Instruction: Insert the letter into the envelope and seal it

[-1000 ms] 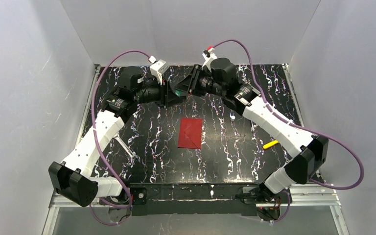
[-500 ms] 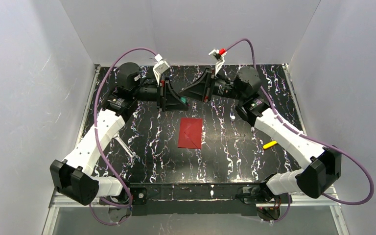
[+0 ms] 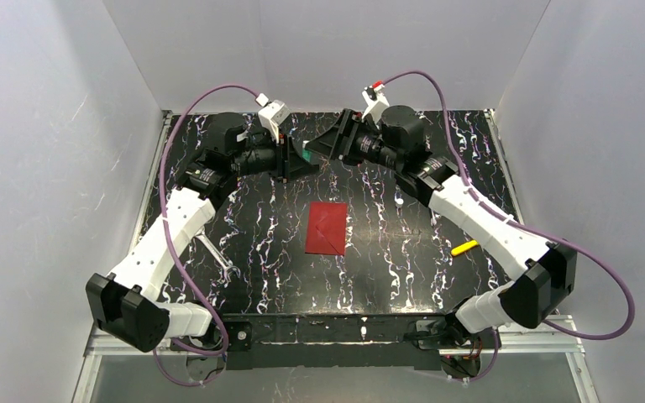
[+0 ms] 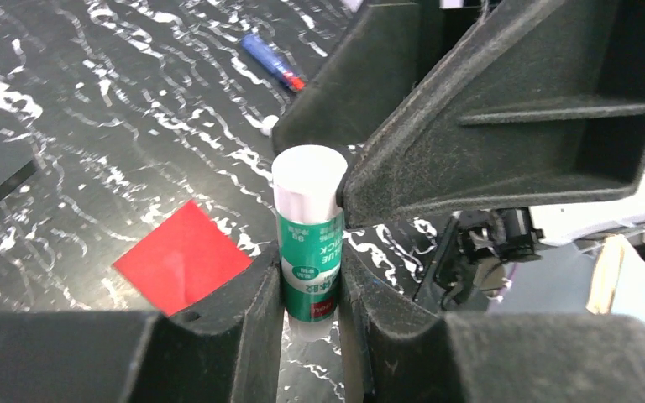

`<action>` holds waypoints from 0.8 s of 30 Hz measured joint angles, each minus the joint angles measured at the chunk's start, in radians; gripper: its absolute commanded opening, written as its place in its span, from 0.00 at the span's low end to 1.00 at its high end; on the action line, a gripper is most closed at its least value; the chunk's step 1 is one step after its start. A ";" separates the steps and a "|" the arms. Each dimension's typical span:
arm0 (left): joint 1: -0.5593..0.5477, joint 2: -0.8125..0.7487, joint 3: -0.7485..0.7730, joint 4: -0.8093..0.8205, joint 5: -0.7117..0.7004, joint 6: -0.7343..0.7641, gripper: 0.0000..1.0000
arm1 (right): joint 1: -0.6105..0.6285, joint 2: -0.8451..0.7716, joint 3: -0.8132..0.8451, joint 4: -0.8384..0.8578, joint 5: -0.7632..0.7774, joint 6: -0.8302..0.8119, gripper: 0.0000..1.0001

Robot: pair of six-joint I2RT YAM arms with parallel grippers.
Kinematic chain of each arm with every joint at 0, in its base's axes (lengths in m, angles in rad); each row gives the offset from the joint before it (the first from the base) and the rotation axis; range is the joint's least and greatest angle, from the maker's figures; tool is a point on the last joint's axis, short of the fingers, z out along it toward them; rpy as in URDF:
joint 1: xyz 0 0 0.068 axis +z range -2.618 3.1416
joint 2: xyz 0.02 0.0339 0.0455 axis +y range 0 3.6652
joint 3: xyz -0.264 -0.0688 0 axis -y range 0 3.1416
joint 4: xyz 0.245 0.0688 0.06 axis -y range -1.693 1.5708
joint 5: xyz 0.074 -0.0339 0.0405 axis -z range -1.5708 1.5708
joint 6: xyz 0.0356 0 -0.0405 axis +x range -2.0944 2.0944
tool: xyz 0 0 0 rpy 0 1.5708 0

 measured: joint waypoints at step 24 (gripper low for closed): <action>0.000 0.019 0.005 -0.112 -0.071 0.066 0.00 | 0.018 0.137 0.120 -0.037 0.021 0.033 0.17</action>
